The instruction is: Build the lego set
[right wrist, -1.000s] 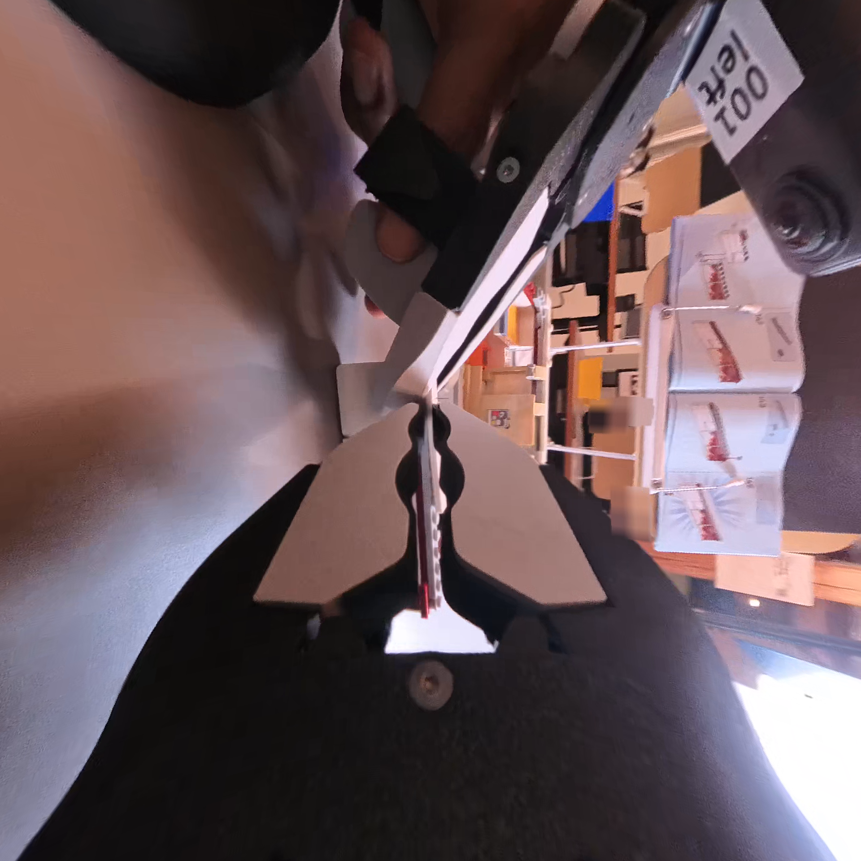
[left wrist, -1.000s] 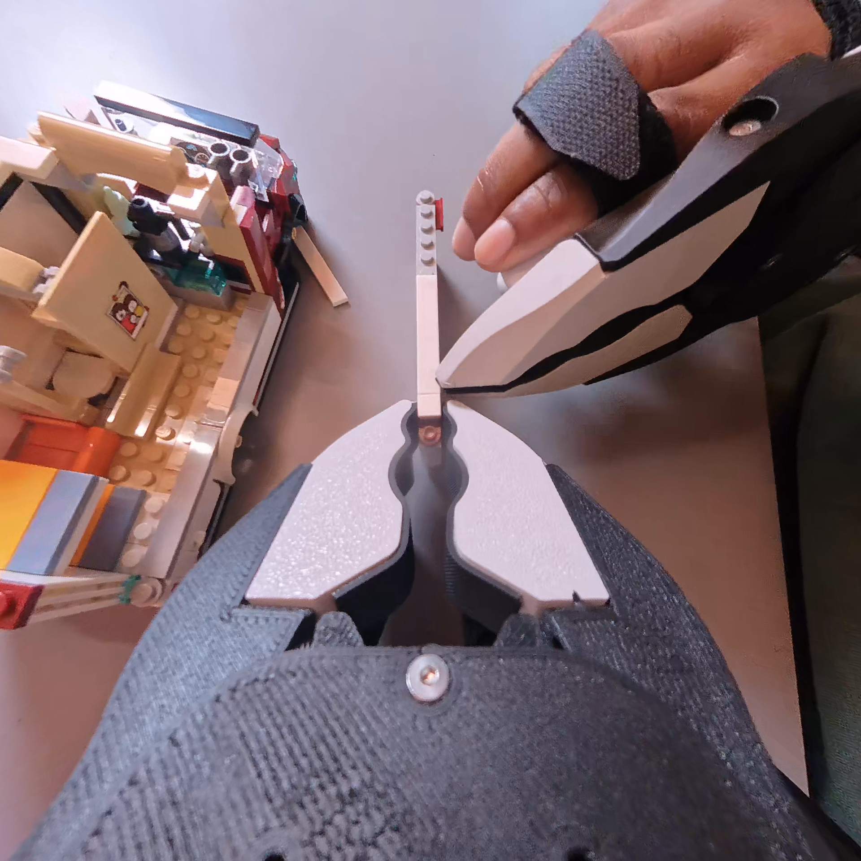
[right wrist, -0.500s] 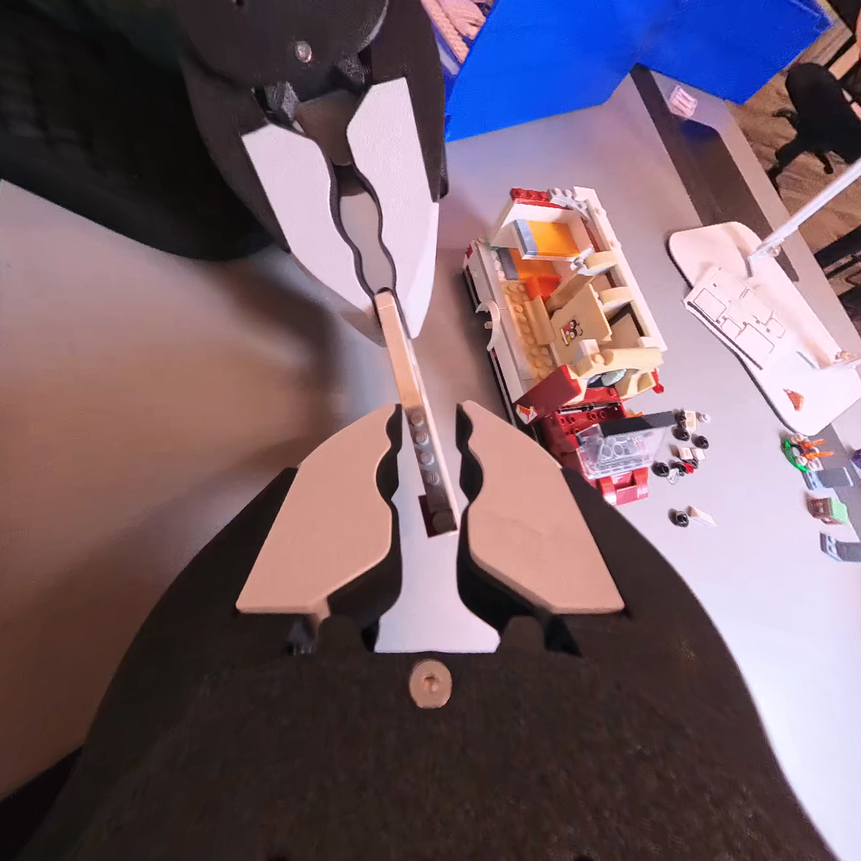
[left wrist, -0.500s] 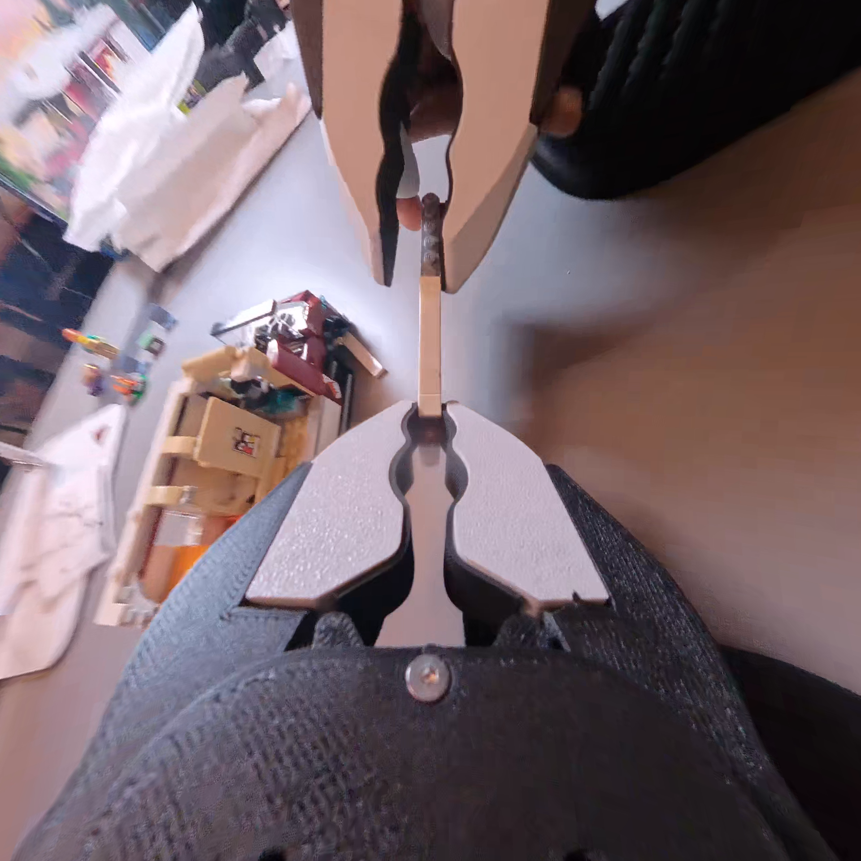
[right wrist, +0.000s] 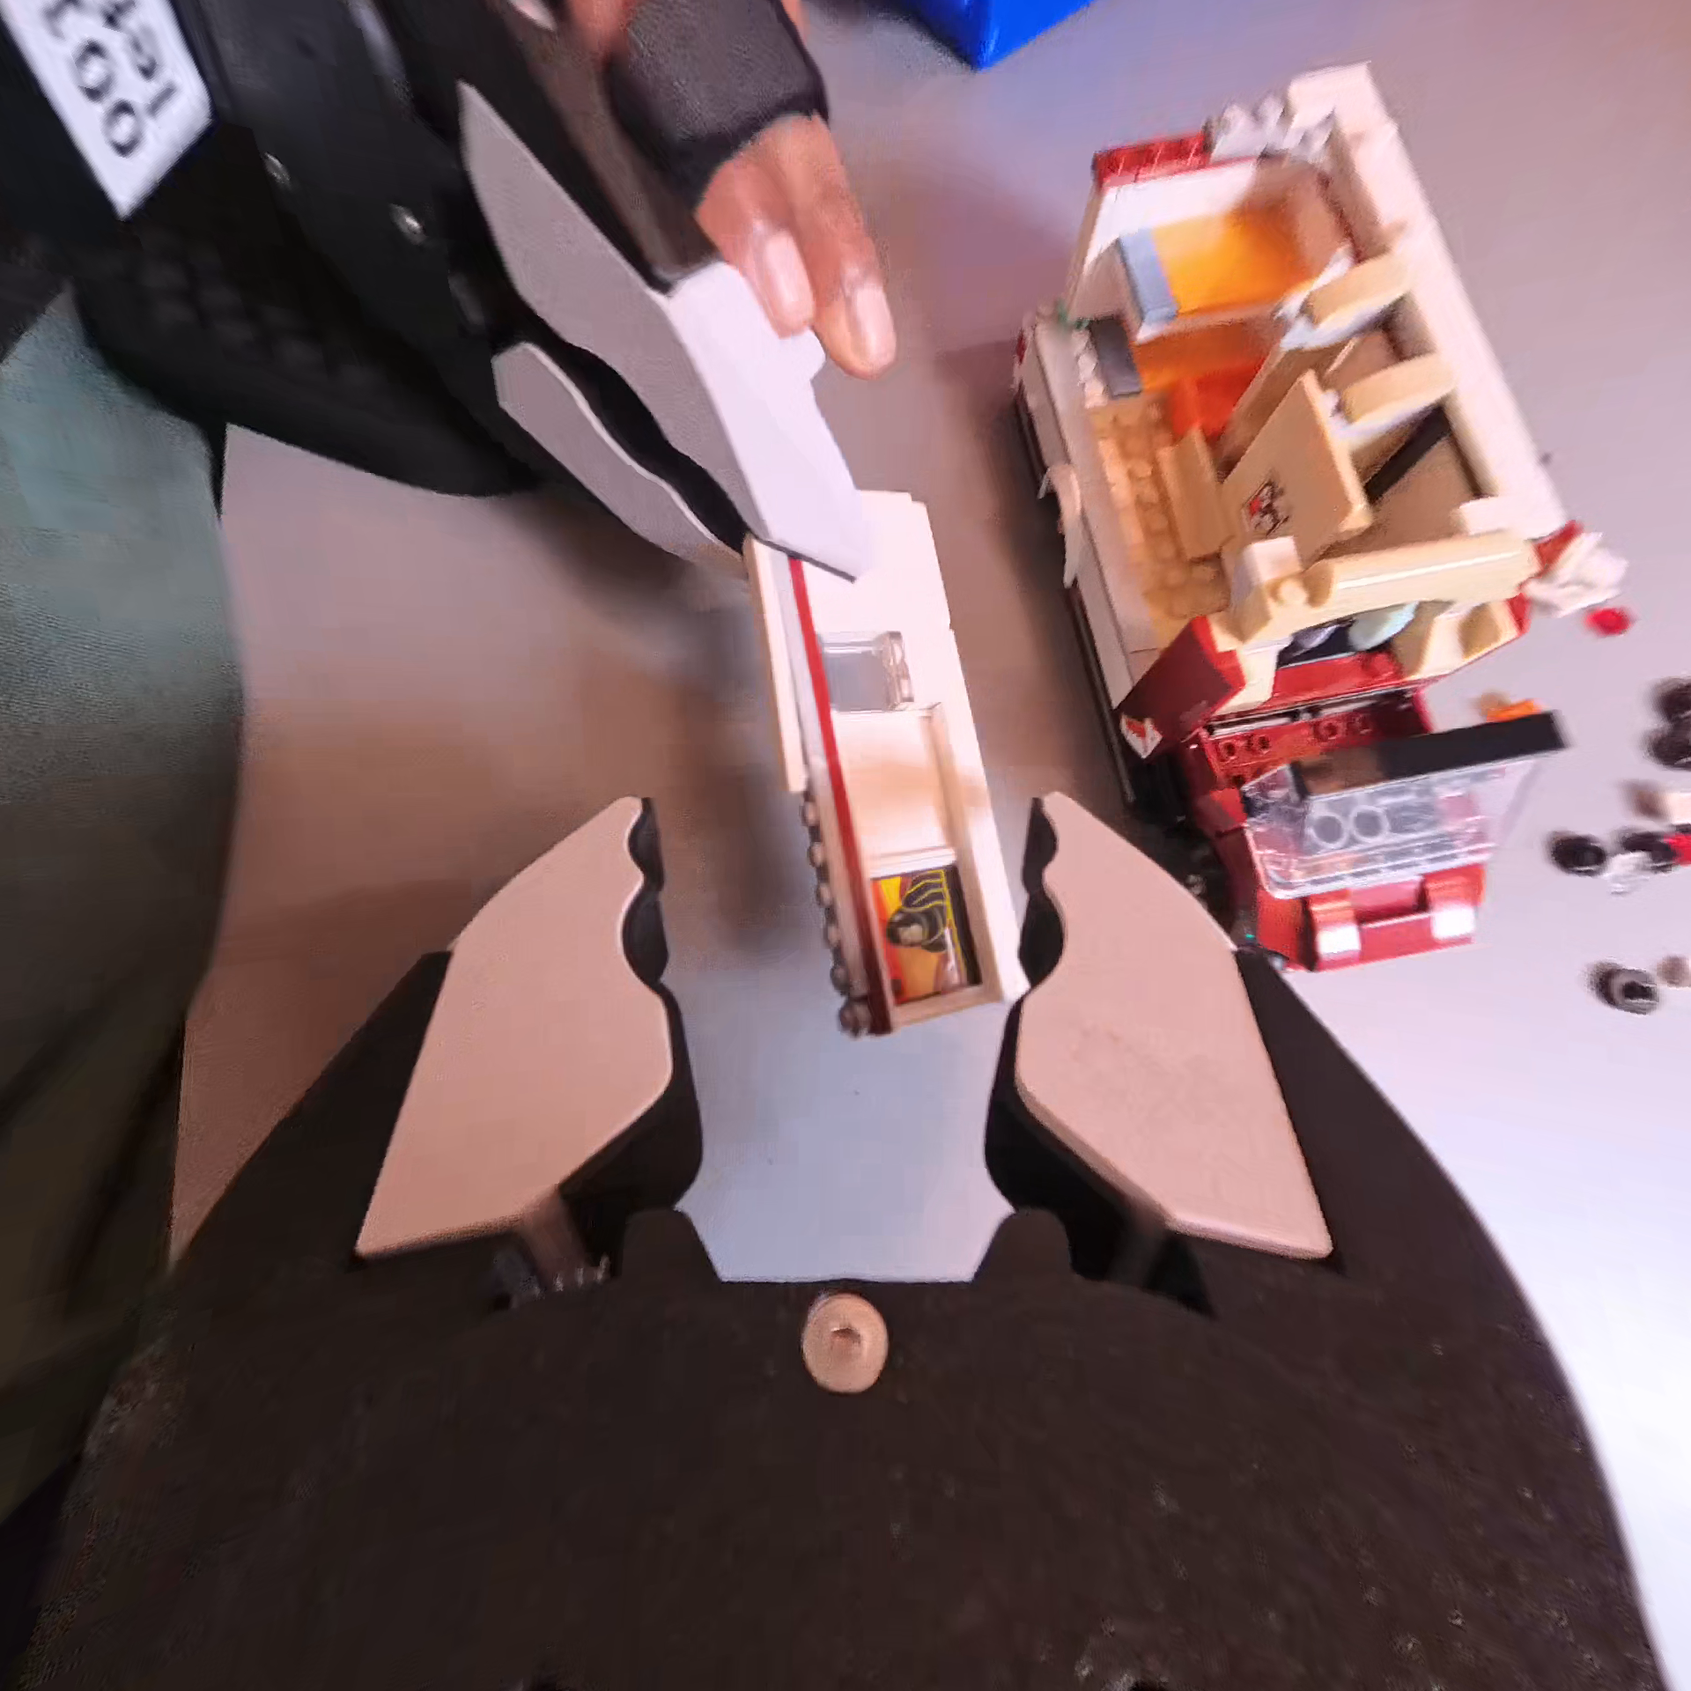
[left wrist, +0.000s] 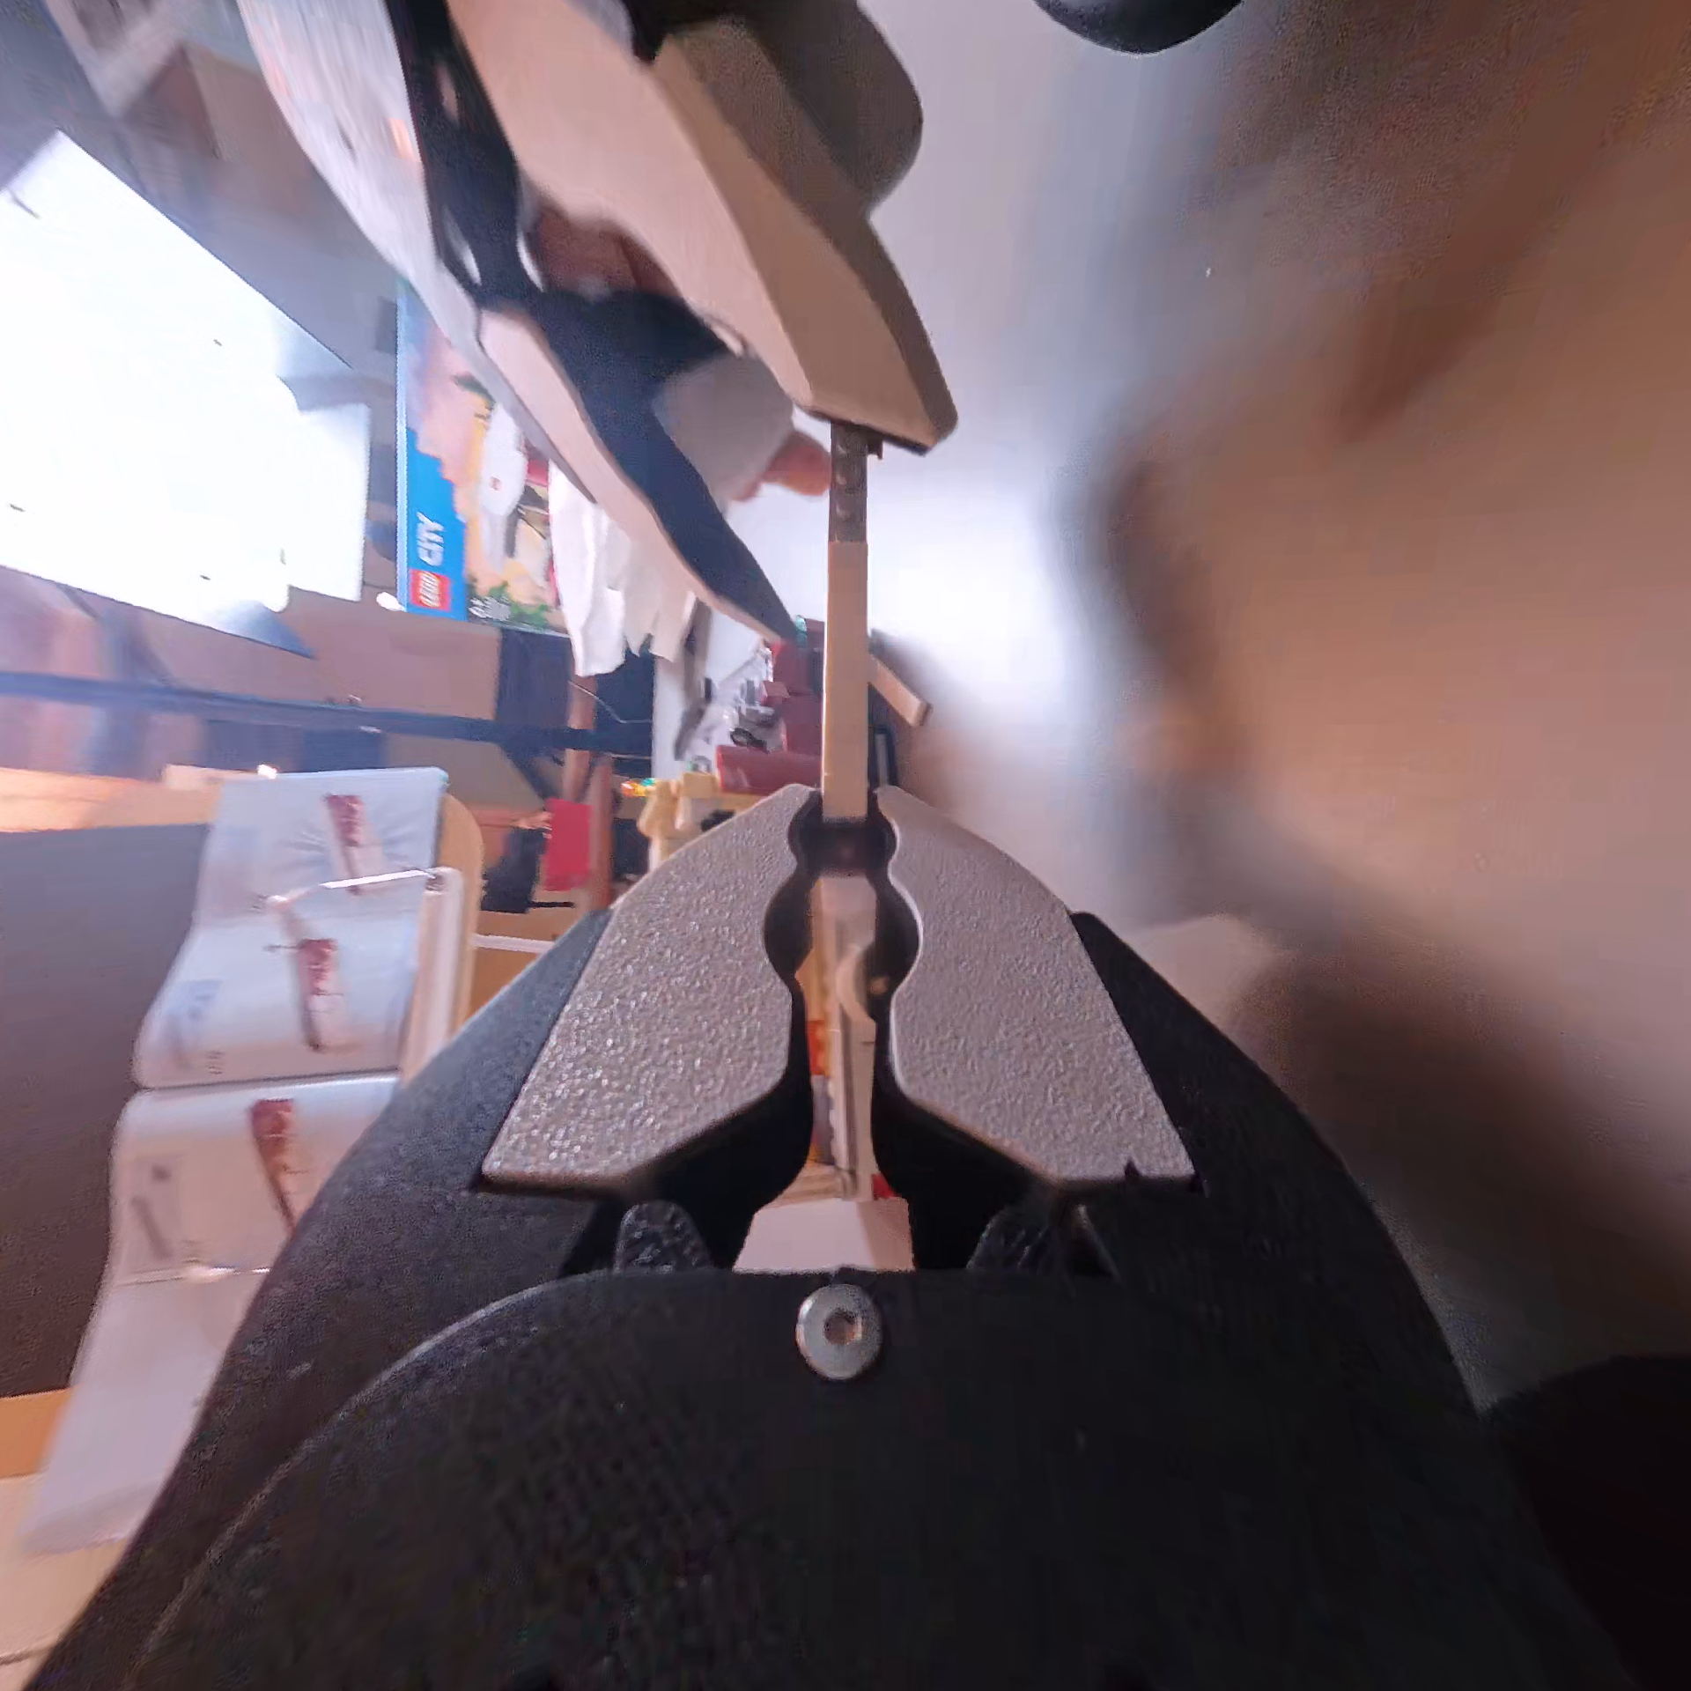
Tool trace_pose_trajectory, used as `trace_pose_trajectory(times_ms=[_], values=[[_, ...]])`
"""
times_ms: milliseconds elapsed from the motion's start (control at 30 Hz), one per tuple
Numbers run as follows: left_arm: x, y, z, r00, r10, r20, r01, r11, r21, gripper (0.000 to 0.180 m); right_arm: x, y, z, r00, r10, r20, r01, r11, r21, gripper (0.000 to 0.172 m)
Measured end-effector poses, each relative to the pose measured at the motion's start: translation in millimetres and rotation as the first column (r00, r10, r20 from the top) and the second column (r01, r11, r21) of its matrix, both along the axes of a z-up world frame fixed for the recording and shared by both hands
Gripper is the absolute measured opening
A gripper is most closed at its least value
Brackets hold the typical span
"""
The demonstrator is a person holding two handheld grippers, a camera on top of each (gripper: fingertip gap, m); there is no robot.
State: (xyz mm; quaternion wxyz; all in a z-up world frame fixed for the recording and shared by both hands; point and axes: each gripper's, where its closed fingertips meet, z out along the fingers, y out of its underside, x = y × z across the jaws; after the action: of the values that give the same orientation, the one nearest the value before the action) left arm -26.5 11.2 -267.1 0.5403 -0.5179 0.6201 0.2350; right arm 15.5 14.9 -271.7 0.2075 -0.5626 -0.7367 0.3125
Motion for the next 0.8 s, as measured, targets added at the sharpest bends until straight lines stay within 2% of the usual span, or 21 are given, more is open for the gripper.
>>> trace_pose_trajectory(times_ms=[67,200,333,467,533,633,667,733,800], values=[[4.3,-2.4,3.0,0.999,-0.023,-0.047,0.026,0.997,0.066,0.008,-4.0,2.4,-8.9,0.998,0.029,0.06,-0.03,0.999,0.023,0.075],[10.7,-8.5,7.1,0.991,-0.047,-0.123,0.067,0.984,0.166,0.008,-7.8,-11.4,-14.2,0.984,0.124,0.131,-0.122,0.992,-0.029,0.05],[11.3,-10.9,6.3,0.989,-0.061,-0.132,0.083,0.982,0.171,0.008,-7.2,-12.3,-17.1,0.978,0.148,0.148,-0.151,0.988,0.012,0.049],[11.6,-11.4,8.9,0.993,-0.075,-0.086,0.088,0.983,0.158,0.011,-8.9,-11.4,-17.2,0.987,0.11,0.113,-0.117,0.992,0.056,0.049],[10.6,-10.5,9.4,0.997,-0.076,-0.028,0.079,0.991,0.111,0.015,-10.4,-8.6,-17.0,0.993,0.079,0.082,-0.086,0.993,0.084,0.049],[10.7,-12.8,14.1,0.978,-0.082,0.192,0.096,0.993,-0.063,0.046,-9.4,-1.7,-16.6,0.998,0.047,0.046,-0.055,0.981,0.186,0.048],[10.7,-13.6,20.5,0.952,-0.069,0.298,0.113,0.985,-0.132,0.057,-10.4,0.9,-13.9,0.999,0.034,0.015,-0.036,0.971,0.235,0.049],[11.1,-12.6,30.7,0.862,0.0,0.507,0.17,0.942,-0.289,0.072,-12.9,2.2,-6.5,0.998,0.023,-0.052,-0.005,0.946,0.325,0.048],[11.9,-9.7,27.0,0.8,0.084,0.593,0.221,0.879,-0.422,0.086,-14.7,-0.2,-1.6,0.995,0.041,-0.087,0.0,0.906,0.423,0.048]])
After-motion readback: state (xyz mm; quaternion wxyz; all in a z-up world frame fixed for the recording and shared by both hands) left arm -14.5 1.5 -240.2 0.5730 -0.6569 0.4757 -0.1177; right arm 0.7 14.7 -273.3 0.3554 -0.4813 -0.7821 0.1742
